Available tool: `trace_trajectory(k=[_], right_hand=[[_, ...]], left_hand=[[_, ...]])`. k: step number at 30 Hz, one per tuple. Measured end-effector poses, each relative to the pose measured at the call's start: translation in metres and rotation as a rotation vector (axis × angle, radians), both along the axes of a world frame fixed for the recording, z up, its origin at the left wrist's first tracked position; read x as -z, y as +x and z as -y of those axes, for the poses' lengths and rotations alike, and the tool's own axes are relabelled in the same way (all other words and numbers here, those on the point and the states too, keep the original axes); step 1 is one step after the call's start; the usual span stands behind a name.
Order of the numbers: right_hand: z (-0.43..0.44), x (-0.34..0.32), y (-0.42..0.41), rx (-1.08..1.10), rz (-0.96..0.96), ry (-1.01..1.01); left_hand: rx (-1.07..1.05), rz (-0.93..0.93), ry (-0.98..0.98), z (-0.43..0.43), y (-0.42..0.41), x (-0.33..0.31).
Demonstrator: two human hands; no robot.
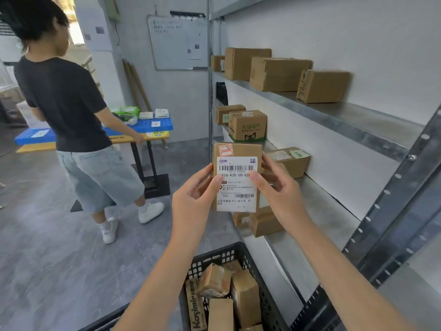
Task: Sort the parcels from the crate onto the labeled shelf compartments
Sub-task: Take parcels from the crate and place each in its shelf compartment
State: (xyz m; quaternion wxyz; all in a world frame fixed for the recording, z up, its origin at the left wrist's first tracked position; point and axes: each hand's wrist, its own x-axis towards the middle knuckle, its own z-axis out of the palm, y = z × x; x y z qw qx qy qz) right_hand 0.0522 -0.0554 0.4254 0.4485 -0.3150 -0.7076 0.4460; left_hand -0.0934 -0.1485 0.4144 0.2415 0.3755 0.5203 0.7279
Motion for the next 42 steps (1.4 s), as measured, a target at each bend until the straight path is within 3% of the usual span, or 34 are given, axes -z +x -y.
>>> trace_trajectory(k=[9,24,35,42], right_hand=[[0.011,-0.034,0.018,0.055,-0.118,0.054],[0.009,-0.019,0.098,0.334,-0.039,0.001],[0.054,-0.014,0.205,0.537,-0.125,-0.042],[0.157,-0.033,0.306,0.732,-0.086,0.021]], left_hand=[[0.095,-0.069,0.119,0.003,0.011,-0.042],[0.322,0.047,0.012,-0.038,0.075,-0.025],[0.521,0.046,0.002,-0.032,0.181,-0.021],[0.703,0.057,0.036,0.043,0.286,-0.034]])
